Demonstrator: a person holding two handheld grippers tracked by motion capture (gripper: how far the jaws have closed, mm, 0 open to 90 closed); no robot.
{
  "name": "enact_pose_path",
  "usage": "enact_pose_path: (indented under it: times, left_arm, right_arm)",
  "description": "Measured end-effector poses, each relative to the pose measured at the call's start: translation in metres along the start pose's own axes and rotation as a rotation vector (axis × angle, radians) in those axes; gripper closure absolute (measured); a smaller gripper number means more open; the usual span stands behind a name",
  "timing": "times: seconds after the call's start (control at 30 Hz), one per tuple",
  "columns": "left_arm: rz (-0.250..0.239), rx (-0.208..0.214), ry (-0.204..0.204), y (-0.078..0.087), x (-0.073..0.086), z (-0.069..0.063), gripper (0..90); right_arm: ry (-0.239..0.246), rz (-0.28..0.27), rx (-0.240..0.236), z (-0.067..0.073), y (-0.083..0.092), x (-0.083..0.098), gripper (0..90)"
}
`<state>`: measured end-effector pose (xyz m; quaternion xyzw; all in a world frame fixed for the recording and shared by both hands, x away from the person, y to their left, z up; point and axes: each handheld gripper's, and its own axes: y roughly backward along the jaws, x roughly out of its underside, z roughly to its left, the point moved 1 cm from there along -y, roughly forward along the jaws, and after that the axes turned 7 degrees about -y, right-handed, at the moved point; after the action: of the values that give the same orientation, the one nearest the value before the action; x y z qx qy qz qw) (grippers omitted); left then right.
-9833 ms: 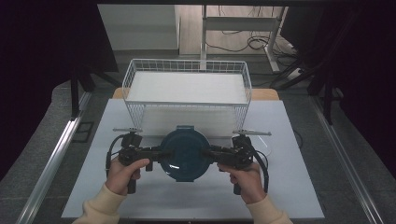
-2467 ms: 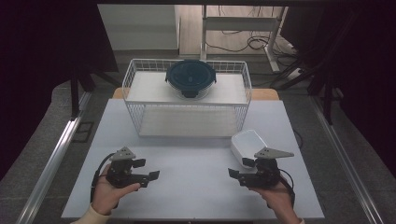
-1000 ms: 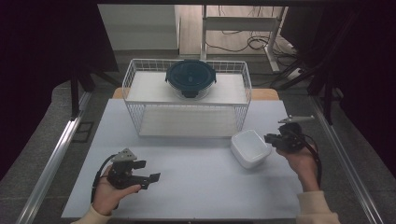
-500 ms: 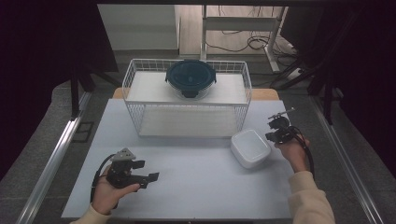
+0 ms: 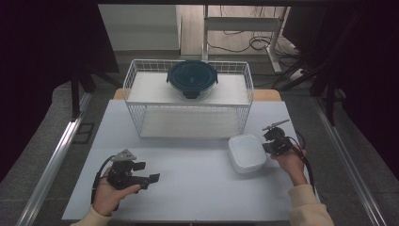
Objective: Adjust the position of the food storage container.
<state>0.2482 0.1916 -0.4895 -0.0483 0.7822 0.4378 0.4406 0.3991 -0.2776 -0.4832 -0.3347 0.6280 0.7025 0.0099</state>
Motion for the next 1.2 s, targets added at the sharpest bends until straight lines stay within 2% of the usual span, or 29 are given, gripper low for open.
enact_pose_path:
  times: [0.03, 0.13, 0.2, 0.33, 0.37, 0.5, 0.53, 0.57, 0.83, 0.9, 1.0, 1.2]
  left_arm:
    - [0.0, -0.001, -0.002, 0.0, 0.0, 0.0, 20.6]
    - [-0.002, -0.001, 0.0, 0.001, 0.0, -0.001, 20.7]
    - [0.0, -0.001, 0.001, 0.0, -0.001, 0.0, 20.7]
    - [0.002, -0.003, 0.005, -0.001, 0.0, 0.001, 20.9]
    - [0.003, -0.003, 0.009, -0.001, 0.0, 0.001, 20.9]
    - [-0.001, 0.001, 0.009, 0.0, -0.001, 0.0, 21.0]
    - [-0.001, 0.001, 0.009, 0.0, -0.001, 0.0, 21.1]
    - [-0.003, 0.002, 0.01, 0.0, -0.001, 0.0, 21.1]
    - [0.0, 0.008, 0.013, -0.001, 0.0, 0.0, 21.3]
    - [0.0, 0.009, 0.014, -0.001, 0.0, 0.001, 21.3]
    - [0.001, 0.009, 0.016, -0.001, 0.0, 0.001, 21.3]
    - [0.004, 0.01, 0.019, -0.002, 0.001, 0.002, 21.3]
  right_arm:
    - [0.001, -0.002, -0.011, 0.007, 0.003, 0.004, 89.7]
    - [0.005, -0.006, -0.023, 0.011, 0.006, 0.006, 89.7]
    - [0.0, -0.017, -0.045, 0.019, 0.009, 0.009, 89.7]
    - [0.015, -0.027, -0.061, 0.029, 0.009, 0.01, 89.7]
    - [0.029, -0.034, -0.073, 0.037, 0.008, 0.009, 89.7]
    - [0.049, -0.048, -0.096, 0.049, 0.009, 0.007, 89.6]
    - [0.049, -0.048, -0.096, 0.049, 0.009, 0.007, 89.6]
    - [0.063, -0.06, -0.11, 0.058, 0.009, 0.006, 89.6]
    - [0.116, -0.077, -0.121, 0.083, 0.003, 0.005, 89.6]
    - [0.145, -0.089, -0.121, 0.091, 0.0, 0.004, 89.7]
    - [0.162, -0.102, -0.127, 0.103, -0.002, 0.003, 89.6]
    - [0.176, -0.112, -0.155, 0.116, -0.004, 0.002, 89.6]
